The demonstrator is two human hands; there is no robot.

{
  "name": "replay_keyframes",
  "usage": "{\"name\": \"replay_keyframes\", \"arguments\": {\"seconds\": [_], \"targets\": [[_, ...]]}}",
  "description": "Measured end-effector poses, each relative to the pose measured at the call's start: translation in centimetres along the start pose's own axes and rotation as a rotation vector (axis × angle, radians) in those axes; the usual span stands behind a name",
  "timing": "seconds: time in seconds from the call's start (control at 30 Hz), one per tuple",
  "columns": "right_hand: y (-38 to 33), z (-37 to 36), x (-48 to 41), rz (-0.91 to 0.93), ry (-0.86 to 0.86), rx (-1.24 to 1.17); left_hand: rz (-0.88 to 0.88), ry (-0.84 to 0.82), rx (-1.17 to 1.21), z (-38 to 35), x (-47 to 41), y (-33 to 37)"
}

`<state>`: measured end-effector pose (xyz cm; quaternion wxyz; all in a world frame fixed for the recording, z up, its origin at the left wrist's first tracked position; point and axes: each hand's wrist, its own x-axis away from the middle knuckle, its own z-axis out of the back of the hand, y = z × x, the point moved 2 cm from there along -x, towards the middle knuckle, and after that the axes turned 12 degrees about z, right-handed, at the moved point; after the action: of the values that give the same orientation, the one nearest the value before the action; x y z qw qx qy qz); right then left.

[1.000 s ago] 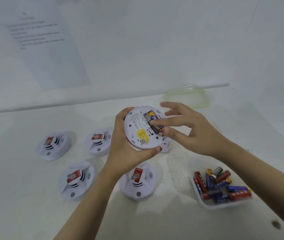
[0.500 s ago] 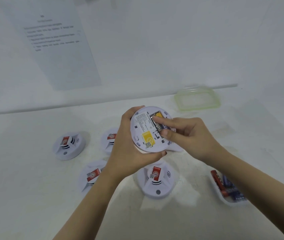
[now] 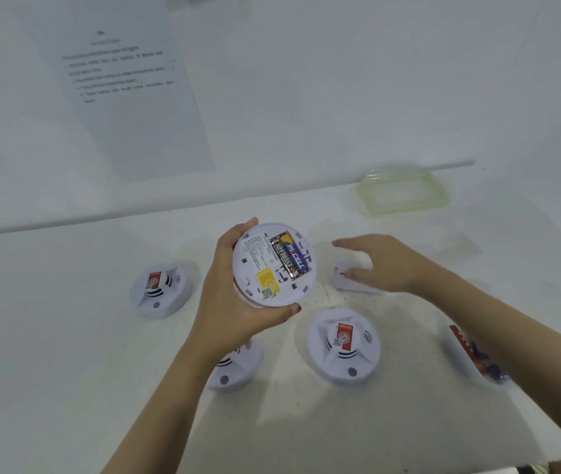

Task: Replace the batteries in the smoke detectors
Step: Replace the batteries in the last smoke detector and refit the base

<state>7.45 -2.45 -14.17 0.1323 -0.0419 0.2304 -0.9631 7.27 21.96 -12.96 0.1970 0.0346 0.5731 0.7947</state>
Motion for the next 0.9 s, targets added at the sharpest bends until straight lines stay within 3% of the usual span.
{"name": "replay_keyframes", "arguments": {"seconds": [0.07, 0.2, 0.3, 0.4, 0.5, 0.67, 0.9], "targets": [[0.5, -1.4, -0.4, -0.071, -0.192, 0.151, 0.002, -0.006, -0.016, 0.9, 0.3, -0.4], [0.6, -2.2, -0.8, -0.094, -0.175, 0.171, 0.007, -0.006, -0.034, 2.5, 0.6, -1.1], [0.0, -1.9, -0.6, -0.026, -0.014, 0.072, 0.028, -0.002, -0.018, 3.4, 0.8, -1.6], [-2.8, -0.9, -0.3, 0.039, 0.307, -0.304, 0.037, -0.003, -0.021, 4.0, 0.9, -1.7], [-6.9, 0.0, 0.0, 0.194, 0.401, -0.531, 0.041, -0.014, -0.033, 4.3, 1.0, -1.7], [-12.3, 0.4, 0.1, 0.506, 0.325, -0.263, 0.057, -0.016, 0.0, 4.7, 1.1, -1.3], [-13.7, 0.2, -0.9, 0.584, 0.247, -0.021, 0.059, -0.033, -0.029, 6.0, 1.1, -0.7]]}}
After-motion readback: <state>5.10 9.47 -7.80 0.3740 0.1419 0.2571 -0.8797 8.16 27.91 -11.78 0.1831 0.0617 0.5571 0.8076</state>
